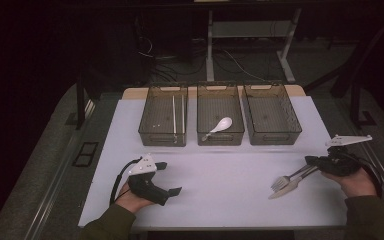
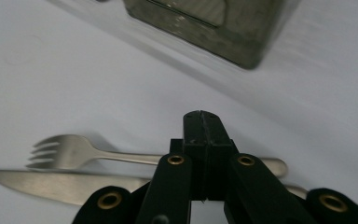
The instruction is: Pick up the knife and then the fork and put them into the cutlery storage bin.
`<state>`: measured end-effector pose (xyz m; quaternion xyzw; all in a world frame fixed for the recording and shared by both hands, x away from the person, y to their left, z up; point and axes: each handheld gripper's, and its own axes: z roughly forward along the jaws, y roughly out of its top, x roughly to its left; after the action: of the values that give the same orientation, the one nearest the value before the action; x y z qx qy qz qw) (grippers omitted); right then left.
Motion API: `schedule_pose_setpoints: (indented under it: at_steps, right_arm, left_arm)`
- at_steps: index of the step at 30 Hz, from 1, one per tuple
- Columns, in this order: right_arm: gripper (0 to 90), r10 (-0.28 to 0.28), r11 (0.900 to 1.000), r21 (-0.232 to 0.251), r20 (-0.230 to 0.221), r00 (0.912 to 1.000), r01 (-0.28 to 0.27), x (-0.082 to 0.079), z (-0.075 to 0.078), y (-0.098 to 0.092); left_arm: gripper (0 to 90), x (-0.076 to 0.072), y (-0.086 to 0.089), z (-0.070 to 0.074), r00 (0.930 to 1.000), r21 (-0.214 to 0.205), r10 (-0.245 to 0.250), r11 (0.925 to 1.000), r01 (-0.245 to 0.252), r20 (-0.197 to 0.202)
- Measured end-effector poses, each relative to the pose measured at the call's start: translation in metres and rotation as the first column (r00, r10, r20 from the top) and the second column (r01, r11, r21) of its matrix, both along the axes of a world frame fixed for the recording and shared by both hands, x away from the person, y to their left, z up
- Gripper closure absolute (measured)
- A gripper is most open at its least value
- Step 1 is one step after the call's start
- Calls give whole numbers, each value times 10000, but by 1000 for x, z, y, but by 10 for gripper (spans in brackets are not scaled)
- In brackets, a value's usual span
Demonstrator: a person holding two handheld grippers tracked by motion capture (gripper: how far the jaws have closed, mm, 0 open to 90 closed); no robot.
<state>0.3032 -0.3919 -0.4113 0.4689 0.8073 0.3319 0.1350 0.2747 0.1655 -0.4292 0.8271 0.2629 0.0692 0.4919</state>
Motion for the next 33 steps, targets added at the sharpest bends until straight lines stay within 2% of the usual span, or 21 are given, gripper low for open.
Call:
schedule_pose_setpoints:
  at_steps: [6,14,18,33]
  right_arm:
    - [897,-462,9985,-325,-422,9980,449,6,-9,-13]
    - [898,-740,9942,-832,-719,9947,679,14,-18,-16]
    - [898,-704,9947,-807,-768,9946,642,15,-20,-15]
    - [900,-529,9914,-1250,-1103,9925,390,14,-23,-11]
  left_arm:
    - [0,0,0,0,10000,4,-34,10000,34,-76]
    - [0,1,0,-1,9999,-26,-67,10000,66,-126]
    - [0,0,0,-1,9999,-22,-77,10000,77,-130]
    - [0,0,-1,-1,9997,-54,-129,9999,128,-213]
